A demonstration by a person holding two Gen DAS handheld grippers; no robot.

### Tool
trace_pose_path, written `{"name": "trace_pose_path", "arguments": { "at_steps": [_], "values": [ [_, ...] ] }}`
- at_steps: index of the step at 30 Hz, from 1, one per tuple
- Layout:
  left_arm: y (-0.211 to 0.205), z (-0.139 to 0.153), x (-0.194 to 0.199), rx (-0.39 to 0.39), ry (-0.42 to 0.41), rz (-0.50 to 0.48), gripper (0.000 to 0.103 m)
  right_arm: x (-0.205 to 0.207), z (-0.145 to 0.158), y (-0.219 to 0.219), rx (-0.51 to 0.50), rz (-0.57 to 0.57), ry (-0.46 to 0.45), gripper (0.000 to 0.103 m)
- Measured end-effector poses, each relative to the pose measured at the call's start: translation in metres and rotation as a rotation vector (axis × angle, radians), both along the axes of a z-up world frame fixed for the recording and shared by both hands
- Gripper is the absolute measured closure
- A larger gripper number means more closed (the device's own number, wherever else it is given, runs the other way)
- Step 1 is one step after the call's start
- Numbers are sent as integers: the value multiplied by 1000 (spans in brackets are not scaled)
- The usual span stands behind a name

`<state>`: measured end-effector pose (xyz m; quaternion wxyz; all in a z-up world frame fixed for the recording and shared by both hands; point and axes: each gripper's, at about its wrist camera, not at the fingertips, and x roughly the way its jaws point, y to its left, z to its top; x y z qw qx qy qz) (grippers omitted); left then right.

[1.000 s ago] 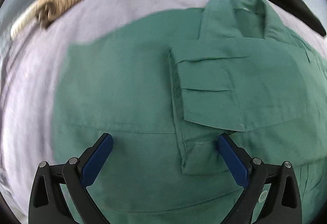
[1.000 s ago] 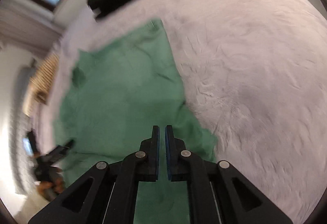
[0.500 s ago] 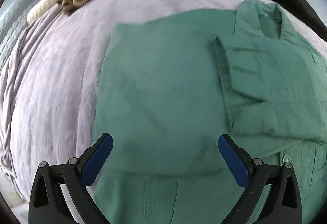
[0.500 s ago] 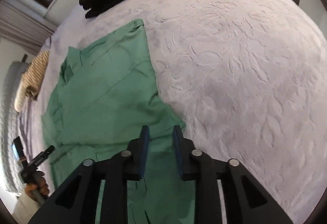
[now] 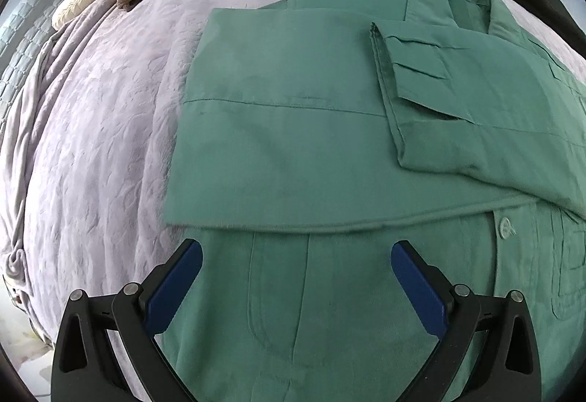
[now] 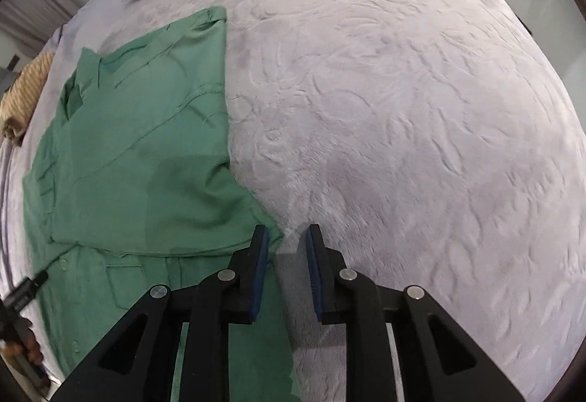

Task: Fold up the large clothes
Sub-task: 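Open the right tool and withdraw it from the folded jacket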

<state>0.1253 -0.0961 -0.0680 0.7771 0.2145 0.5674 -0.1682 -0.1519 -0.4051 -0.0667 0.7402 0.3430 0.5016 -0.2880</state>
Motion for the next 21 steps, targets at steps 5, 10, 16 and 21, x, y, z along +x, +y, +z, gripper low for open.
{"name": "trace_pose_path", "arguments": {
  "at_steps": [5,10,16,21],
  "values": [
    [2,13,-12,-3,9,-13,0,-12,14,9,28,7,26,75],
    [3,25,-26,-2,28,-22,0,-27,25,23,58,8,22,55],
    [2,43,-45,-8,53,-29,0,-22,41,38,76,43,13,41],
    [5,55,-57,-25,67,-16,0,-20,56,51,74,74,-5,30]
  ]
}}
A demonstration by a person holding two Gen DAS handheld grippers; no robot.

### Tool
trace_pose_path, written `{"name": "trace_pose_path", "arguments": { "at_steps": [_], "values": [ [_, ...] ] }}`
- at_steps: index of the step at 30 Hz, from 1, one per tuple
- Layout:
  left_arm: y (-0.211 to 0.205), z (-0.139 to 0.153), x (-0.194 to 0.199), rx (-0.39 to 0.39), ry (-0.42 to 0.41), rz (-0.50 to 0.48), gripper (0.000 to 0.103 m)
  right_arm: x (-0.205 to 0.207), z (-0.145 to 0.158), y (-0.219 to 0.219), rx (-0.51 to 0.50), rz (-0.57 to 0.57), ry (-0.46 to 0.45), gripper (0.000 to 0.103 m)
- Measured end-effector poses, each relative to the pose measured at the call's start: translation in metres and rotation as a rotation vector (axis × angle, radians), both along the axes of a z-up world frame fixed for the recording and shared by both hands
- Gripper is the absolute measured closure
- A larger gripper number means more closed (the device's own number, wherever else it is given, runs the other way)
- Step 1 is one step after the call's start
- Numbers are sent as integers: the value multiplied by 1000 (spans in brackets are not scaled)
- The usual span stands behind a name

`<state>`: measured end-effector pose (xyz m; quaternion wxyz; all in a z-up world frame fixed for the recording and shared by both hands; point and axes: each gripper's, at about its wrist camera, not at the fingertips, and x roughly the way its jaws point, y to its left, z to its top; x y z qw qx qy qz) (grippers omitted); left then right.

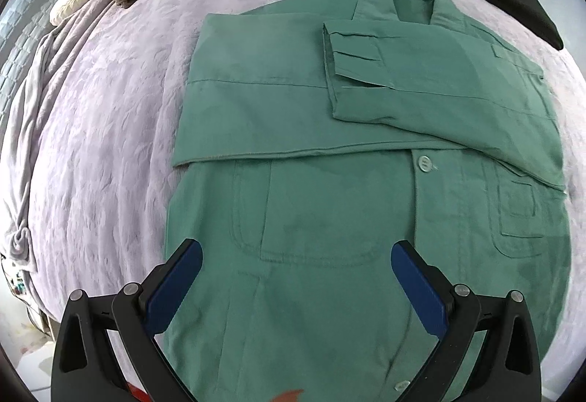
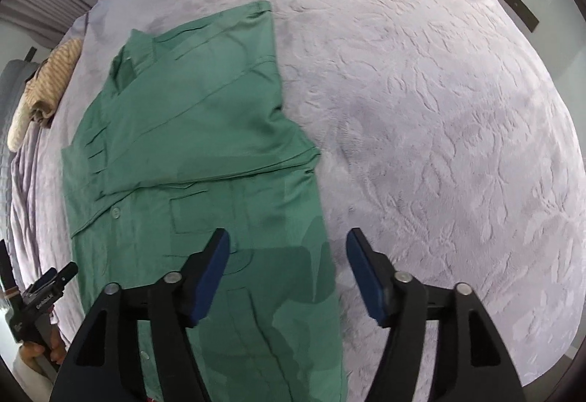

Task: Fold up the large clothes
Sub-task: 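Open the right tool and withdraw it from the folded jacket, then move both tools to the hem of the green jacket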

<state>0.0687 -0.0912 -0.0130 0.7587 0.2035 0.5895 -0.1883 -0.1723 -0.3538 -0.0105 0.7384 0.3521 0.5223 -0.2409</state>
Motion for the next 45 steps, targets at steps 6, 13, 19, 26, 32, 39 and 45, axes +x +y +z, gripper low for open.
{"name": "trace_pose_path", "arguments": {
  "at_steps": [6,13,19,26,32,39,45],
  "values": [
    [4,12,-10,-19,21,41,0,-3,16,7,9,5,-22,19],
    [2,25,-23,-3,26,25,0,-6,28,15,16,30,-45,17],
    [-1,33,-35,6,37,10,0,-8,35,24,29,47,-77,17],
    [-5,41,-48,20,36,-9,0,-9,40,35,60,72,-97,17],
    [-4,51,-57,39,9,-17,0,-9,42,39,67,106,-99,17],
    [9,57,-64,62,-9,7,0,-7,35,44,92,140,-66,17],
    [18,60,-67,45,-8,9,0,-11,37,51,110,147,-59,17]
  ]
}}
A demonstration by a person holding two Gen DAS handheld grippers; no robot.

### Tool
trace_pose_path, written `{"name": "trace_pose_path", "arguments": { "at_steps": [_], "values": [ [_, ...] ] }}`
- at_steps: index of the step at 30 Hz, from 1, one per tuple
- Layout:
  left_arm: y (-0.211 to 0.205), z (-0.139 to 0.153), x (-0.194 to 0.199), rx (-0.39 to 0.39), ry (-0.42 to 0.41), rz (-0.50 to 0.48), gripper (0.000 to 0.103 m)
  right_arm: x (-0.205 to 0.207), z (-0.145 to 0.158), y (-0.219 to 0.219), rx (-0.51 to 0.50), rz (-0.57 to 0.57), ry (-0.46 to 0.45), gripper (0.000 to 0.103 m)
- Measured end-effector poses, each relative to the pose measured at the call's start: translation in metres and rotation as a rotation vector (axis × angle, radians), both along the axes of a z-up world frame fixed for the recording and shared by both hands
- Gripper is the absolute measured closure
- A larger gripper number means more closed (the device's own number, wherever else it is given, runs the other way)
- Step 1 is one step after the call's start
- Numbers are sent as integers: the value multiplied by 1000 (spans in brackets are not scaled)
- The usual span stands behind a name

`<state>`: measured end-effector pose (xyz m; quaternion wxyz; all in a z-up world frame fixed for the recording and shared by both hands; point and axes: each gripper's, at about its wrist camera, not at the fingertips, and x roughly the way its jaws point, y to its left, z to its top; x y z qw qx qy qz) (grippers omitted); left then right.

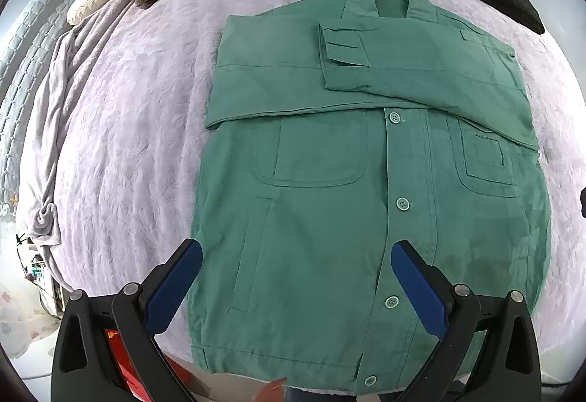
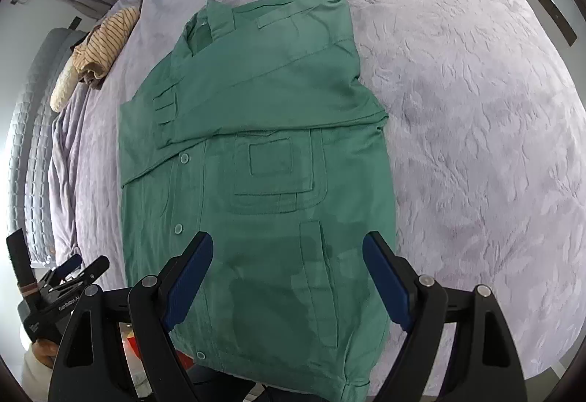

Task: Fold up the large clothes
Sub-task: 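Move both tools to the hem of the green jacket, then grasp the jacket hem with the left tool while the right tool grasps it too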

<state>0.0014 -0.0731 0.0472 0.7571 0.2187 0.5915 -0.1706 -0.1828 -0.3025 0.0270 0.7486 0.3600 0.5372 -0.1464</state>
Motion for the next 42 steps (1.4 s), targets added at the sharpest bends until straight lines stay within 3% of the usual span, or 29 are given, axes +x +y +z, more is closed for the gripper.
{"name": "trace_pose_path", "arguments": {
  "at_steps": [11,20,26,34,42],
  "values": [
    [52,-23,-8,-34,64,31,0,-10,-12,39,33,-24,41,17],
    [114,-65,-23,-9,143,15,0,-44,-49,97,84,-101,109,17],
    [149,-76,-31,10,167,16,0,-66,-66,128,123,-151,137,17],
    [167,-78,-33,-16,170,26,0,-80,-58,138,109,-191,113,17],
    [202,-97,-23,-67,240,55,0,-128,-66,125,109,-303,94,17]
  ]
}}
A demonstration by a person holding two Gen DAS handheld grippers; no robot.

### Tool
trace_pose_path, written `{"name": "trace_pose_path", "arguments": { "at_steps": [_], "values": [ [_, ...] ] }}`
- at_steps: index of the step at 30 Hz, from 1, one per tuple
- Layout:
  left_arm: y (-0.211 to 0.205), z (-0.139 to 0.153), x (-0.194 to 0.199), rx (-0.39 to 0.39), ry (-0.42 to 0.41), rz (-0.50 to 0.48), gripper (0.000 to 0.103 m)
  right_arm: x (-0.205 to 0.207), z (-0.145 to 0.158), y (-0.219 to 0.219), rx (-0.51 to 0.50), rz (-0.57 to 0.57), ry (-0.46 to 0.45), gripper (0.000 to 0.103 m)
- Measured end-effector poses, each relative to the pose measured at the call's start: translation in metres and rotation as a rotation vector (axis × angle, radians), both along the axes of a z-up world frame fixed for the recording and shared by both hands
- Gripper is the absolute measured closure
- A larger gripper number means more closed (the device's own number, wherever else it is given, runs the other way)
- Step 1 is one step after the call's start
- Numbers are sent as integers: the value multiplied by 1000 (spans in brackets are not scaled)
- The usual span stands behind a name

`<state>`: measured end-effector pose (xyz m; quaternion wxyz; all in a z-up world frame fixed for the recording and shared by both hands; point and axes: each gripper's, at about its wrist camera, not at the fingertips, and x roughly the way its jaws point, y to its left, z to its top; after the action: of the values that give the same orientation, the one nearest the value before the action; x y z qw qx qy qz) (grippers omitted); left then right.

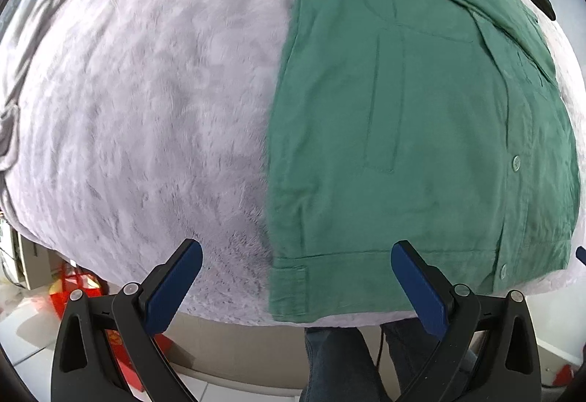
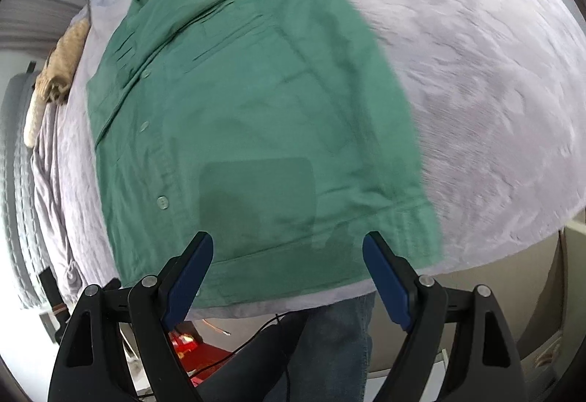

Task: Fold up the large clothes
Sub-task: 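Grasp the jacket hem with the left tool while the right tool grasps it too, then lift the hem with both tools and fold it over toward the collar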

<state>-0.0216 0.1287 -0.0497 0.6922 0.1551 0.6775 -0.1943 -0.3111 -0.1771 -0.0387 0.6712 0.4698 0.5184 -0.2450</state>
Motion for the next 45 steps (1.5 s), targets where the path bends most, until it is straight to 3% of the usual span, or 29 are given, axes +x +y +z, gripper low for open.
{"name": "trace_pose_path", "arguments": {
  "at_steps": [3,8,13,16,20,25,27,28,29,30,31,32,34,38,45],
  "values": [
    [11,-13,2,-15,37,9,0,-23,-8,-8,15,-81,-6,17],
    [14,-35,4,-106,139,38,0,-52,-34,-21,71,-188,0,17],
    [4,-49,4,-84,156,-9,0,-59,-63,-23,159,-257,-43,17],
    [-4,-41,2,-134,173,-19,0,-54,-65,-20,209,-286,-141,16],
    [-10,-37,-5,-199,223,-27,0,-49,-49,-17,257,-282,-345,16],
    [-14,-46,-13,-166,220,-43,0,-41,-48,-16,251,-250,-339,16],
    [-18,-47,-16,-151,205,-49,7,-39,-56,-16,267,-257,-312,16],
    [-19,-47,-17,-121,185,-54,23,-37,-60,-14,275,-264,-302,16],
    [-19,-46,-17,-110,180,-59,36,-36,-62,-14,283,-269,-291,19],
    [-13,-44,-14,-119,179,-58,46,-34,-64,-13,292,-266,-275,40],
    [-10,-41,-11,-142,192,-48,62,-32,-66,-13,295,-249,-242,84],
    [-6,-37,-9,-182,220,-33,74,-30,-66,-15,295,-230,-223,97],
    [0,-26,-2,-273,279,10,76,-25,-59,-20,307,-198,-266,97],
    [-1,9,13,-402,293,57,76,-6,-29,-33,347,-124,-400,97],
    [-26,60,52,-535,200,177,76,53,25,-82,364,-53,-563,97]
  ]
}}
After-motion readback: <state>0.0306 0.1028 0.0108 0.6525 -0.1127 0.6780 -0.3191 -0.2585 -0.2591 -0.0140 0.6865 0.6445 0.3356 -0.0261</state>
